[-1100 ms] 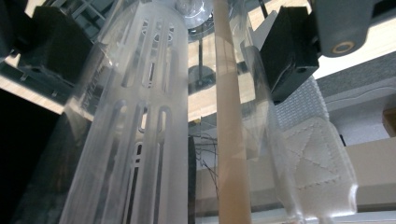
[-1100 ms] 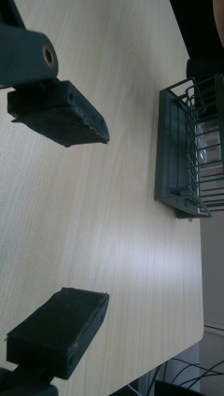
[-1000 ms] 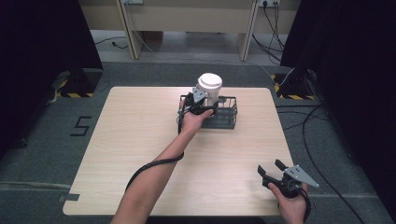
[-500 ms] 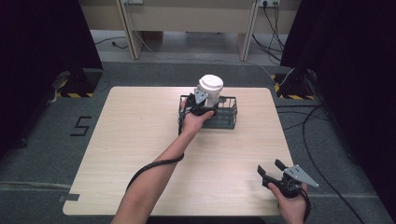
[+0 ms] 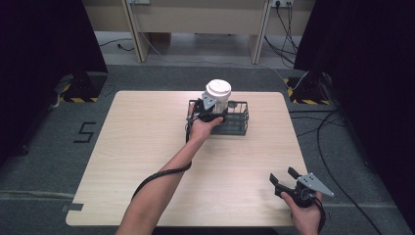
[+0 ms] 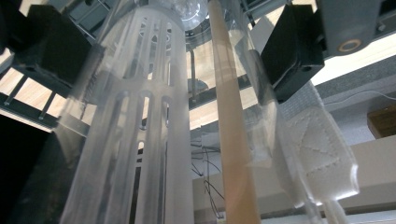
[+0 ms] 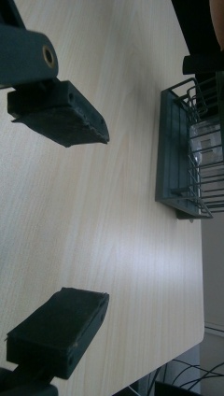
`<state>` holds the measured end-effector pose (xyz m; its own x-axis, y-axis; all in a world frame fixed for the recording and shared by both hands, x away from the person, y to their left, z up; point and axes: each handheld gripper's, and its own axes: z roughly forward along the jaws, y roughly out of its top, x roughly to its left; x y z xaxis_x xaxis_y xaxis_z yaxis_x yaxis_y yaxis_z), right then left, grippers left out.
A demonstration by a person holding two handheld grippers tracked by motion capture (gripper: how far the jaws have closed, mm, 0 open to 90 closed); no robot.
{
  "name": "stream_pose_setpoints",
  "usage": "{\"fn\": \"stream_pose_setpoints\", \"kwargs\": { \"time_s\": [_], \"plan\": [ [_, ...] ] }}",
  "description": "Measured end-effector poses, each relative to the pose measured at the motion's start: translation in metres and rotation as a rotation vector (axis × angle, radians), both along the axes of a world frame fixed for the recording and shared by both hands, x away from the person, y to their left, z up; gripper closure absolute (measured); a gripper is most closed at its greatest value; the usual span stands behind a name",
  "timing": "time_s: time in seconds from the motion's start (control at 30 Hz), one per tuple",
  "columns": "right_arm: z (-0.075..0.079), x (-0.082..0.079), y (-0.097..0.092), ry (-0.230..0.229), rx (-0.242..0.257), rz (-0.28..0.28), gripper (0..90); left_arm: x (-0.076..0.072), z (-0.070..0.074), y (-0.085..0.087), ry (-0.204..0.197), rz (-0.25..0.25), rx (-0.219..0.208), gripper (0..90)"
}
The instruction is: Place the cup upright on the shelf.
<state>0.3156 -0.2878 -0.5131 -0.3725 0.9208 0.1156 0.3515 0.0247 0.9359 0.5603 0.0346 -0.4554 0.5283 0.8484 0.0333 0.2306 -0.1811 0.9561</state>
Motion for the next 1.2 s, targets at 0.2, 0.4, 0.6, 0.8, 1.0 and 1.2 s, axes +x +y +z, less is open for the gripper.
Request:
{"fn": "stream_pose_setpoints", "kwargs": {
  "time_s": [0.2,0.4,0.6,0.8,1.0,1.2],
  "plan": [
    [0.0,0.0,0.0,0.002,-0.001,-0.001,19.7,-0.005,0.003,0.004,-0.017,-0.002,-0.002,14.6],
    [0.0,0.0,0.0,0.003,-0.001,-0.001,19.7,-0.009,0.005,0.005,-0.023,-0.013,0.004,14.6],
    [0.0,0.0,0.0,0.003,-0.002,0.0,19.7,-0.015,0.004,0.009,-0.028,-0.018,0.007,14.6],
    [0.0,0.0,0.0,0.005,-0.001,-0.001,19.7,-0.022,0.004,0.014,-0.037,-0.026,0.007,14.5],
    [0.0,0.0,0.0,0.004,-0.003,-0.001,19.7,-0.03,0.003,0.021,-0.043,-0.033,0.014,14.5],
    [0.0,0.0,0.0,0.004,-0.005,-0.002,19.7,-0.04,0.006,0.029,-0.054,-0.048,0.014,14.4]
  ]
}}
